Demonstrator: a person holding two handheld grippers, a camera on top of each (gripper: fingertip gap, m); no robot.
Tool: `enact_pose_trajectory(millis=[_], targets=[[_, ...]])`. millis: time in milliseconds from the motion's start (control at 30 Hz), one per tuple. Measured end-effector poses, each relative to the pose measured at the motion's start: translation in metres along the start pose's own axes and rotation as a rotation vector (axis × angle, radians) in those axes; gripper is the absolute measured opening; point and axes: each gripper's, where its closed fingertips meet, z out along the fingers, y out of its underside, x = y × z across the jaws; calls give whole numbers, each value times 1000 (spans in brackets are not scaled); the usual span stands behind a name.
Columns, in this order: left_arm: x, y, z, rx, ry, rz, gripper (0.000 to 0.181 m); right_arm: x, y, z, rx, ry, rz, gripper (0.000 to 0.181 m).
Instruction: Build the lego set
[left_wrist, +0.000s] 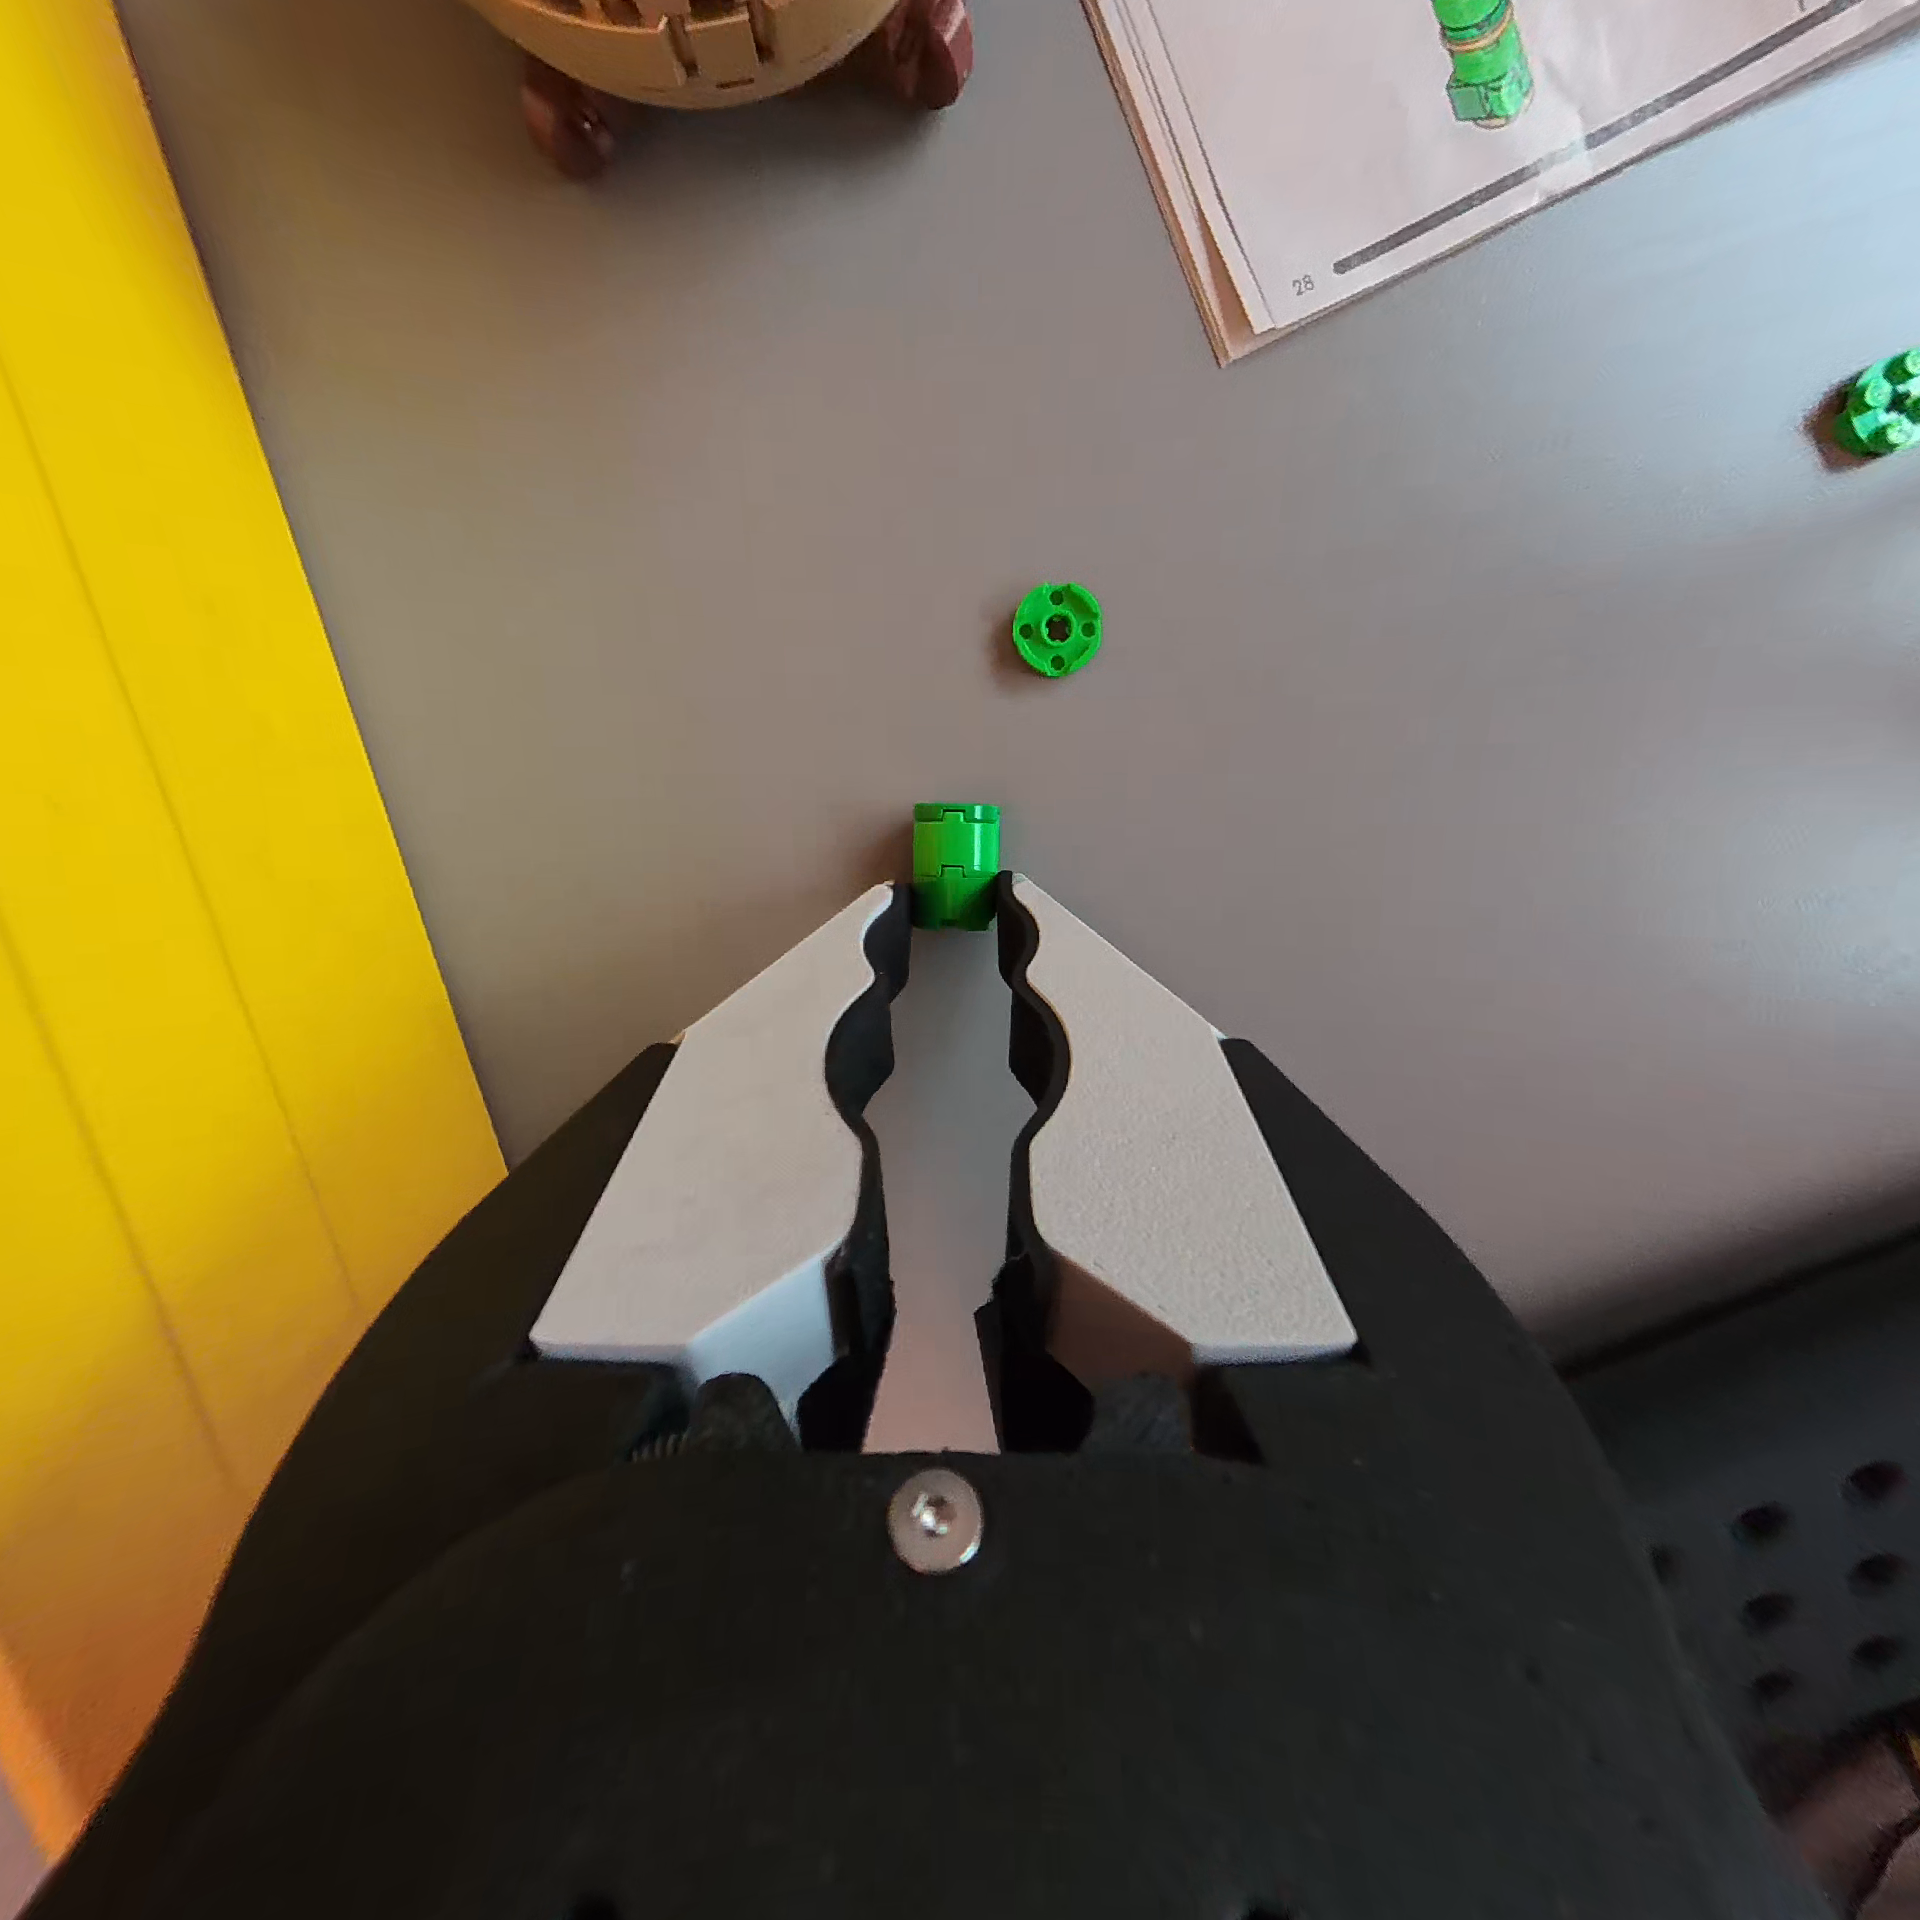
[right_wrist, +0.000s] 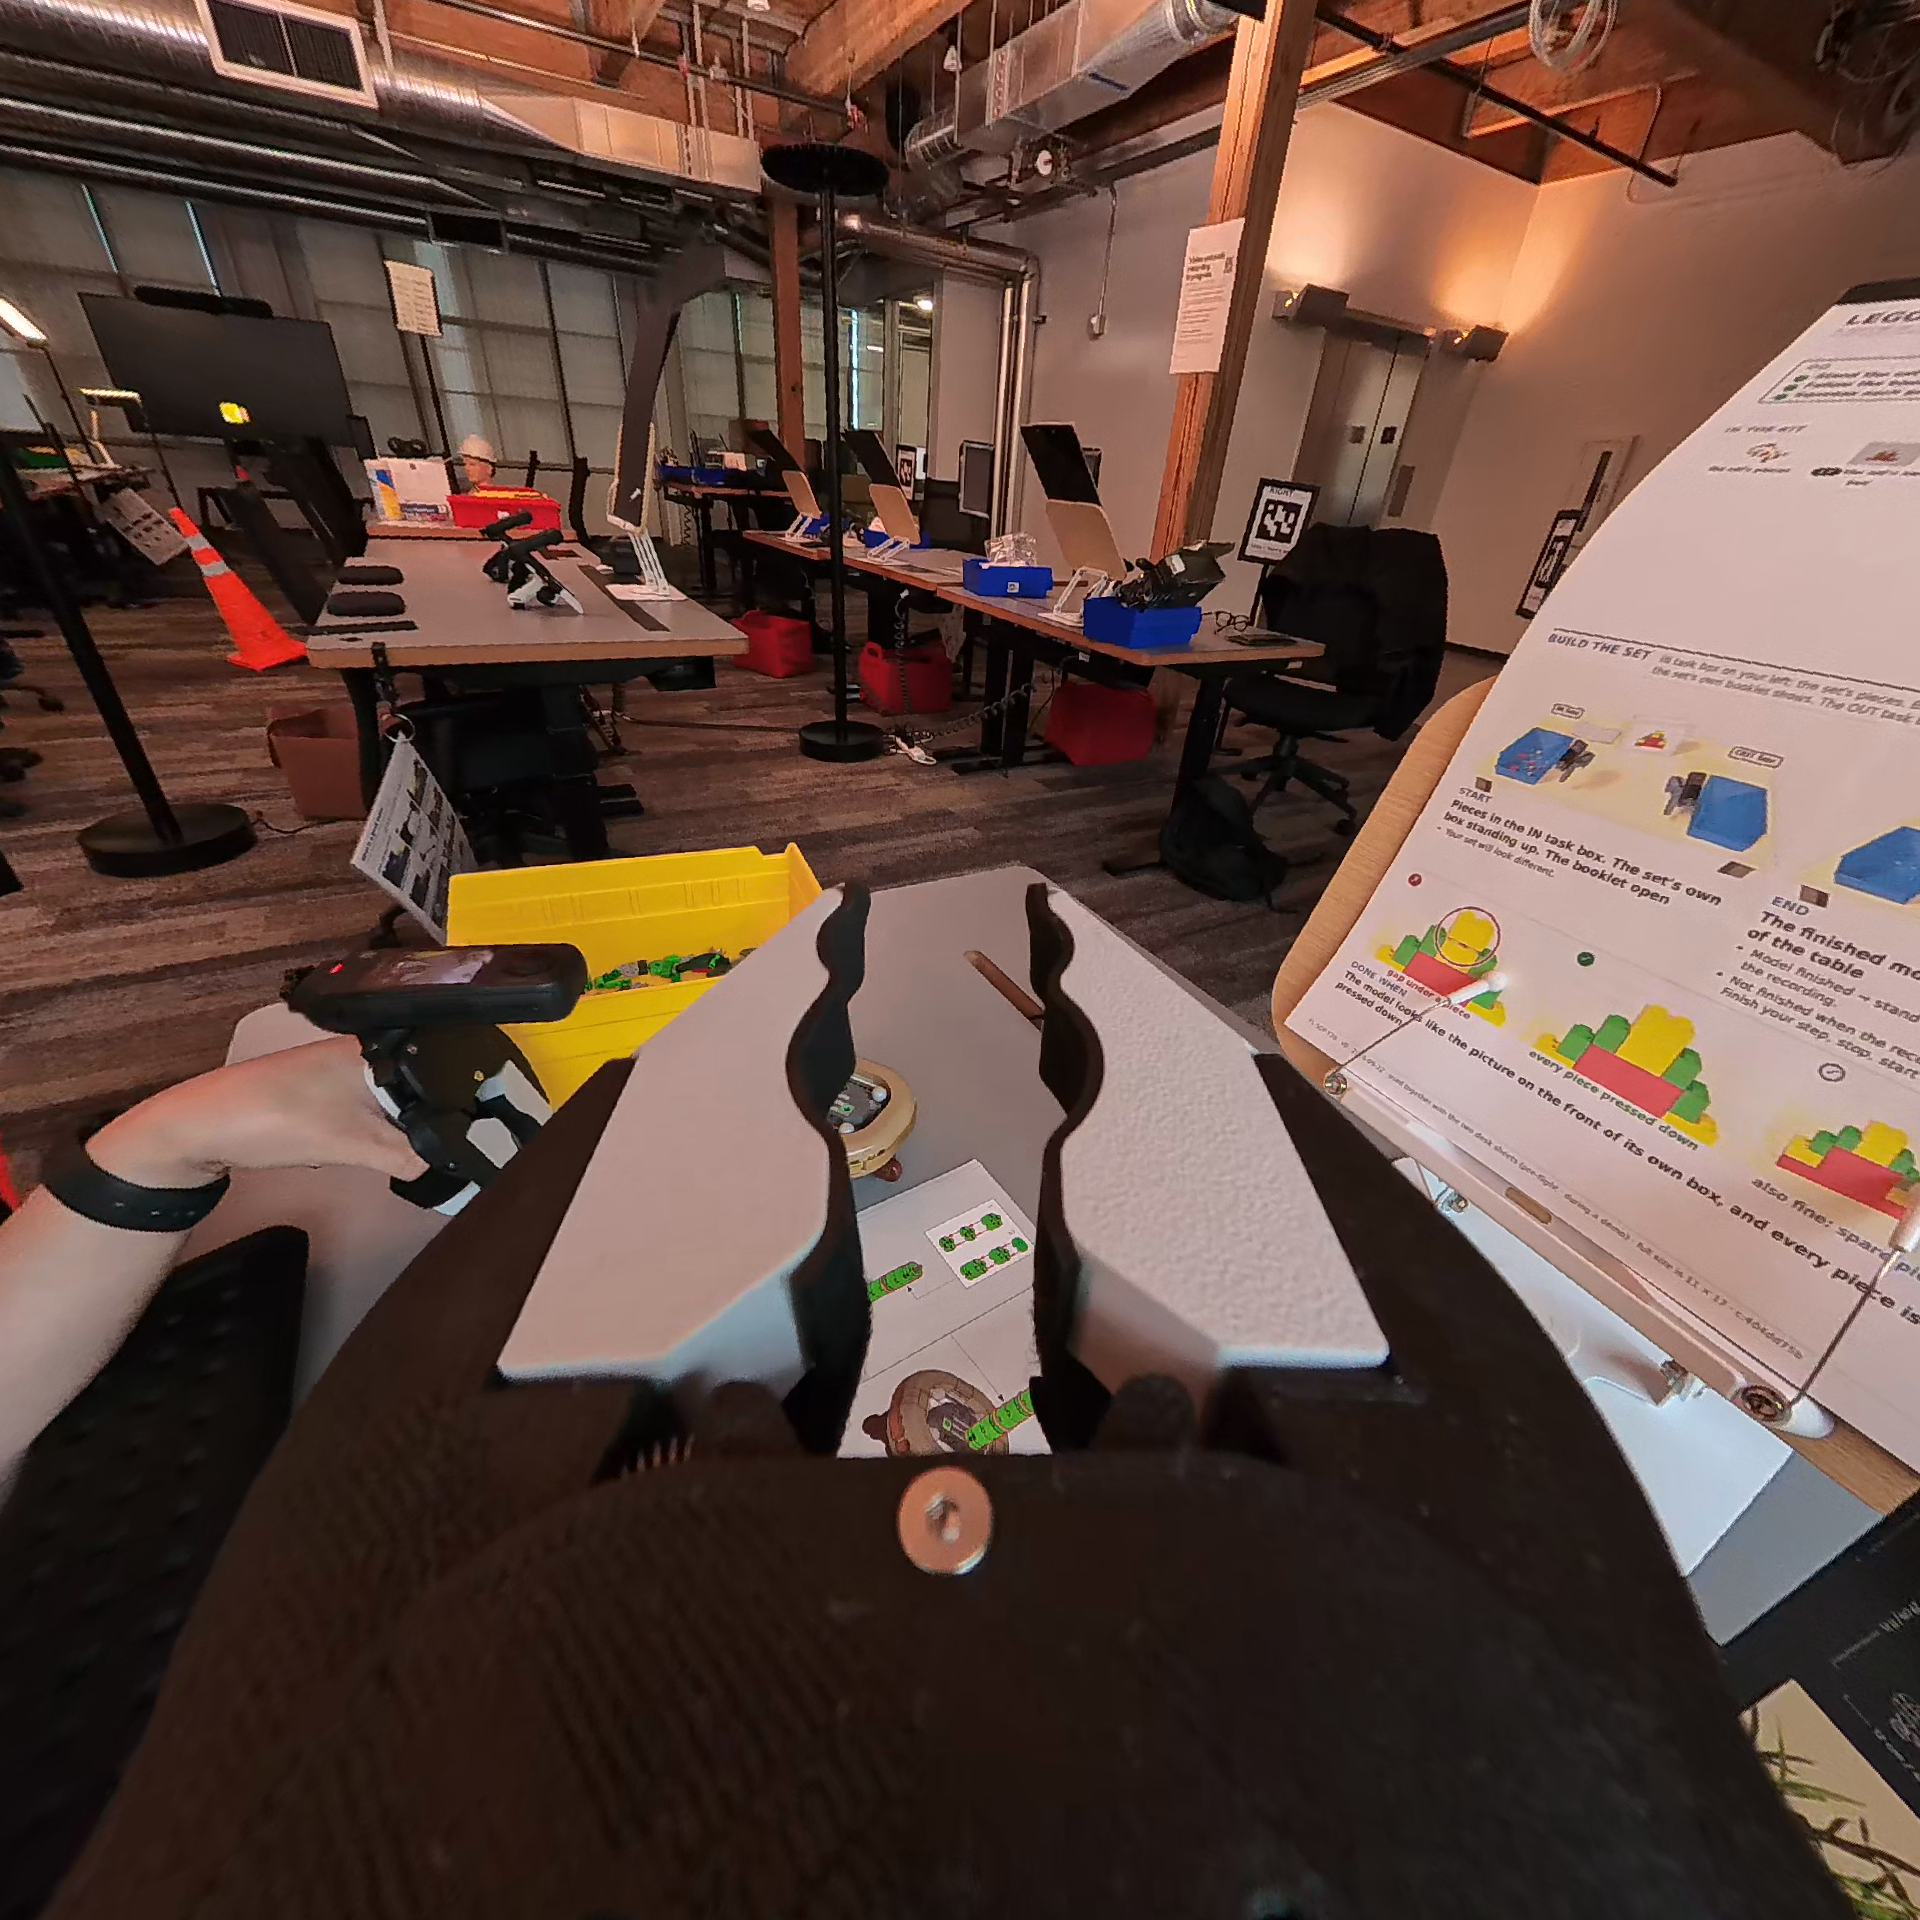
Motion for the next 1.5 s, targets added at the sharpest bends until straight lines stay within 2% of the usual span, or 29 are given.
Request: enact_pose_trajectory(millis=[133,267,367,467,633,733,933,1133,1500], targets=[[13,-11,-6,38,90,20,15,0,0,-2,2,-10,13,29],[25,-44,-29,198,142,50,15,-3,2,2,-1,-40,22,29],[22,-75,-54,327,114,73,15,-10,8,9,-31,-73,23,29],[36,-109,-90,451,178,130,15,-15,16,15,-75,-92,-4,29],[46,-158,-140,508,200,215,15,-16,29,22,-139,-81,-73,29],[58,-183,-159,538,225,239,15,-14,31,23,-149,-74,-69,29],[53,-206,-161,577,192,219,15,-6,28,21,-114,-52,-45,27],[36,-205,-142,523,191,207,15,-8,32,29,-129,-35,-57,26],[58,-213,-145,565,324,233,15,-35,27,30,-112,-3,-147,26]])
